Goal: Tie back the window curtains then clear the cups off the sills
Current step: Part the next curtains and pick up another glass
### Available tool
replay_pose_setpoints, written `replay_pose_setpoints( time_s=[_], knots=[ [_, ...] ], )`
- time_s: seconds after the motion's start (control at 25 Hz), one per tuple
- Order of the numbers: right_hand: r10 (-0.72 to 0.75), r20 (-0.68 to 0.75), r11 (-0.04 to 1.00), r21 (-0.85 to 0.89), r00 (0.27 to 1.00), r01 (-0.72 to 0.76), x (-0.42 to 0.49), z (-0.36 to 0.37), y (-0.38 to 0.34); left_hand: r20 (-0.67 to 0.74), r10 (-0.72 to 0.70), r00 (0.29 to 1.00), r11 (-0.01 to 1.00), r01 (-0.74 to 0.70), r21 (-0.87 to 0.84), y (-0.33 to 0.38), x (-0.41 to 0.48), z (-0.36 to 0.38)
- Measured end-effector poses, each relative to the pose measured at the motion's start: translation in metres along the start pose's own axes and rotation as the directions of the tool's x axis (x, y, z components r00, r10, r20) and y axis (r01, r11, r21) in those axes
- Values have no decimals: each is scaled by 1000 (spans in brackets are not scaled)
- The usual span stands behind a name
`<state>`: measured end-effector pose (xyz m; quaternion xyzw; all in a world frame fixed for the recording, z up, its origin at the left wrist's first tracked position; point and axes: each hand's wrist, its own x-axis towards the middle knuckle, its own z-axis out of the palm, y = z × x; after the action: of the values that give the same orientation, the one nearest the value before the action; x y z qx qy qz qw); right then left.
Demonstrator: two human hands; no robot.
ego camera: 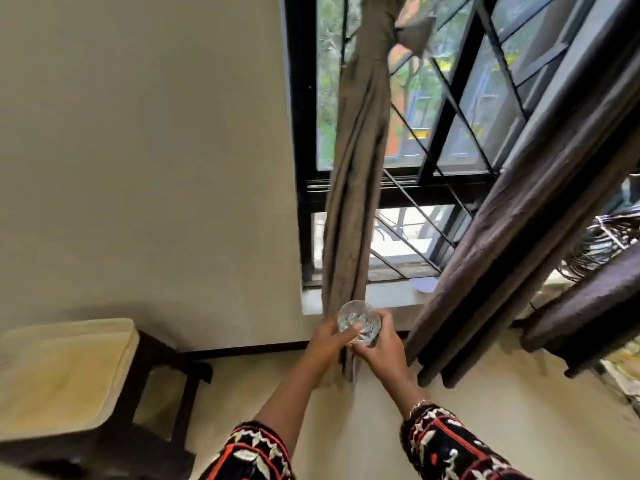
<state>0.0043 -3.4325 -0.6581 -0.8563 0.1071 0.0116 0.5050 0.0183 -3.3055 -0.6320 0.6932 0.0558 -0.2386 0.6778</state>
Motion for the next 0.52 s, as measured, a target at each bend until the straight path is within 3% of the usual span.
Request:
replay_pose_setpoints(
  time_s=[0.52],
  knots=[
    [-154,291,988,32,944,151,-62,260,-135,-264,-70,962,997,72,-3,-50,-107,-291]
  ],
)
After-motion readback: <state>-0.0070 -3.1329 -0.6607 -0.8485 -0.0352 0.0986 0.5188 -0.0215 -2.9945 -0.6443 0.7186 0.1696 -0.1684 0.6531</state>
